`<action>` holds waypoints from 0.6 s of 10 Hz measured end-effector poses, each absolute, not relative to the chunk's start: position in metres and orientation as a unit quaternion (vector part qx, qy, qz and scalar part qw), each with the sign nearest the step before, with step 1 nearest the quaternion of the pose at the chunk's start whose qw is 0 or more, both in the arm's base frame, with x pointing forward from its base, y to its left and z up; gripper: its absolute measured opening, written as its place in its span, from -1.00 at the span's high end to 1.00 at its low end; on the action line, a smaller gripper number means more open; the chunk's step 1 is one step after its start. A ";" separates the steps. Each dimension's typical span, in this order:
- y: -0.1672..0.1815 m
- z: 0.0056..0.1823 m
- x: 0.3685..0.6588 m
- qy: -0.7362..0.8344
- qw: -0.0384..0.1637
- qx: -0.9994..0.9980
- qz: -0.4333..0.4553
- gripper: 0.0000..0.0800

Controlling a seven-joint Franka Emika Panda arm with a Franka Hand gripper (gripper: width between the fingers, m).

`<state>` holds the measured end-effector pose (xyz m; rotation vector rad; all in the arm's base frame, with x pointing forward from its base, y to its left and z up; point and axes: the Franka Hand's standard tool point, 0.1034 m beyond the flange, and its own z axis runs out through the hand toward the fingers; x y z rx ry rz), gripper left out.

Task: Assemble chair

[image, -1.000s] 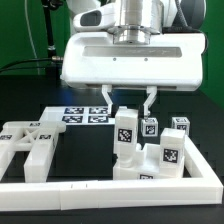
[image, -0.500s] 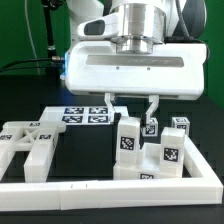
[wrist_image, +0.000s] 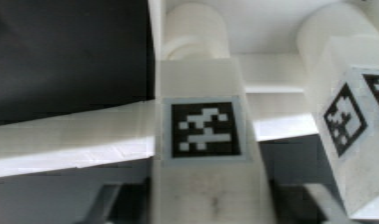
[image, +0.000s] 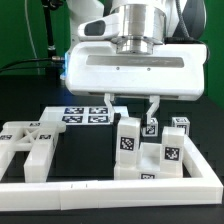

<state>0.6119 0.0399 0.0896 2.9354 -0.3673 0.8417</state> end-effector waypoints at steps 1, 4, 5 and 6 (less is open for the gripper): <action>0.040 0.090 0.612 -0.119 0.033 0.954 0.273 -0.17; 0.040 0.089 0.612 -0.119 0.033 0.954 0.273 -0.59; 0.040 0.089 0.612 -0.119 0.033 0.954 0.273 -0.62; 0.040 0.089 0.612 -0.119 0.033 0.954 0.273 -0.62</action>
Offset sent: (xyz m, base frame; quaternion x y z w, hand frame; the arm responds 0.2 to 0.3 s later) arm 0.0000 0.0000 0.0000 0.0000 0.0000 0.0000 1.0000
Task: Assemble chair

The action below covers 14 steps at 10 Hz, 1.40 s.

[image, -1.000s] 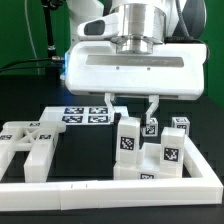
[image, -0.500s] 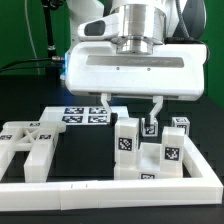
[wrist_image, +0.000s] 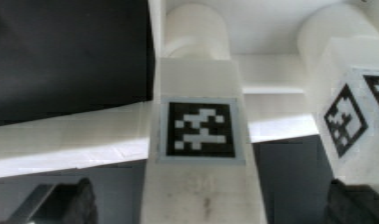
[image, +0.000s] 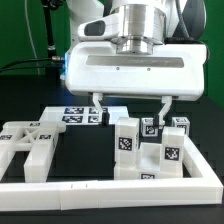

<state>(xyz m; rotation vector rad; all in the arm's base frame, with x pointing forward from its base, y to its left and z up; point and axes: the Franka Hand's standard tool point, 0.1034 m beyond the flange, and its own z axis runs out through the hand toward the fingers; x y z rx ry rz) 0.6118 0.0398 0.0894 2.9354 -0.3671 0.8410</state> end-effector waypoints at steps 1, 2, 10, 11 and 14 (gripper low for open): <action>0.039 0.089 0.612 -0.119 0.033 0.955 0.268 -0.62; 0.034 0.095 0.616 -0.126 0.028 0.961 0.243 -0.62; 0.023 0.094 0.616 -0.176 -0.009 0.984 0.009 -0.62; 0.023 0.093 0.615 -0.177 -0.010 0.984 -0.006 -0.62; 0.029 0.085 0.618 -0.193 -0.006 0.981 0.024 -0.62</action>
Offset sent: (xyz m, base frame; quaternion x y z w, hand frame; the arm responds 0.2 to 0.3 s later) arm 0.0002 0.0004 -0.0016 0.0405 -0.1854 0.0691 0.9794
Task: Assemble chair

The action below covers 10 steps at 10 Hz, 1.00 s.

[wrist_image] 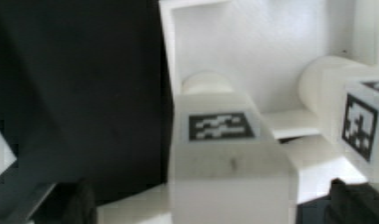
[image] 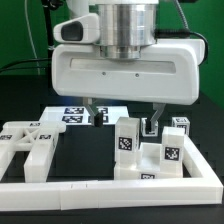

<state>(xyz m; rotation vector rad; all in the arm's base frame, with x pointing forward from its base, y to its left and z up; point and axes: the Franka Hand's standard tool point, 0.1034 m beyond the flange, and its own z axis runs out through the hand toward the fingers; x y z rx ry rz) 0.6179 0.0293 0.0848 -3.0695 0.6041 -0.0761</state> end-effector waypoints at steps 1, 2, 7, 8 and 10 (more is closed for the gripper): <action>0.028 0.085 0.618 0.201 0.006 -0.979 -0.025 -0.62; 0.028 0.085 0.618 0.215 0.007 -0.976 -0.024 -0.32; 0.029 0.084 0.618 0.392 0.011 -0.920 -0.022 0.29; 0.031 0.084 0.618 0.468 0.013 -0.883 -0.021 0.29; 0.037 0.083 0.621 0.650 0.026 -0.760 -0.017 0.28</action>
Offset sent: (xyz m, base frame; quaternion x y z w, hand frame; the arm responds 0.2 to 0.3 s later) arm 0.0000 0.0000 0.0000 0.0000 0.0000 0.1938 0.9810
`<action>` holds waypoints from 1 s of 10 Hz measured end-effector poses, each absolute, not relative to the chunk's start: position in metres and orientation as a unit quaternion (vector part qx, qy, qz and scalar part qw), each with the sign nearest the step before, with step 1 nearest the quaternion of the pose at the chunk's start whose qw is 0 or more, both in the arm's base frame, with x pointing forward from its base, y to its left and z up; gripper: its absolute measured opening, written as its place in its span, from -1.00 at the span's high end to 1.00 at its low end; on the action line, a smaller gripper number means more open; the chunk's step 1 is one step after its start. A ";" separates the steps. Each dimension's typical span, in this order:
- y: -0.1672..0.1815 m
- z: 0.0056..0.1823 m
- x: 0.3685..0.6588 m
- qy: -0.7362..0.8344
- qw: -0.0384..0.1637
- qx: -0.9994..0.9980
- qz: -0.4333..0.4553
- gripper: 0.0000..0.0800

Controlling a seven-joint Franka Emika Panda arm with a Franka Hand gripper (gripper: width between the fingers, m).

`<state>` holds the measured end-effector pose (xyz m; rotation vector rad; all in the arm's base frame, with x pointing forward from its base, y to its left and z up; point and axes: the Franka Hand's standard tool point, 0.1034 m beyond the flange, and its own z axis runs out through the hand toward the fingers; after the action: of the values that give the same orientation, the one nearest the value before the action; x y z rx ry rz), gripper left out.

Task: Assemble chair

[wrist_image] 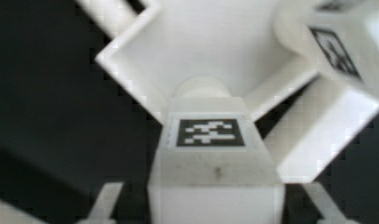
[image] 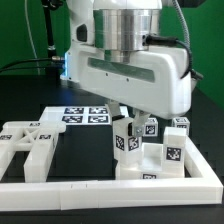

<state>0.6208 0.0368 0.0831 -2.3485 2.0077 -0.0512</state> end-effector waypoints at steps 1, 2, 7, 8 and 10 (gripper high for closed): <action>0.042 0.083 0.623 0.692 0.032 -0.721 -0.018 0.28; 0.043 0.083 0.623 0.707 0.038 -0.706 -0.017 0.28; 0.045 0.082 0.624 0.622 0.032 -0.782 -0.022 -0.39; 0.049 0.082 0.624 0.531 0.032 -0.846 -0.025 -0.58; 0.049 0.079 0.621 0.450 0.030 -0.892 -0.031 -0.61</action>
Offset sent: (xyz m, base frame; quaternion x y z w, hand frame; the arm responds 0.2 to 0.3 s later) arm 0.0000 0.0000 0.0000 0.0000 0.0000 0.0000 1.0000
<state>0.6212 0.0486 0.0789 -2.7514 1.3866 -0.0953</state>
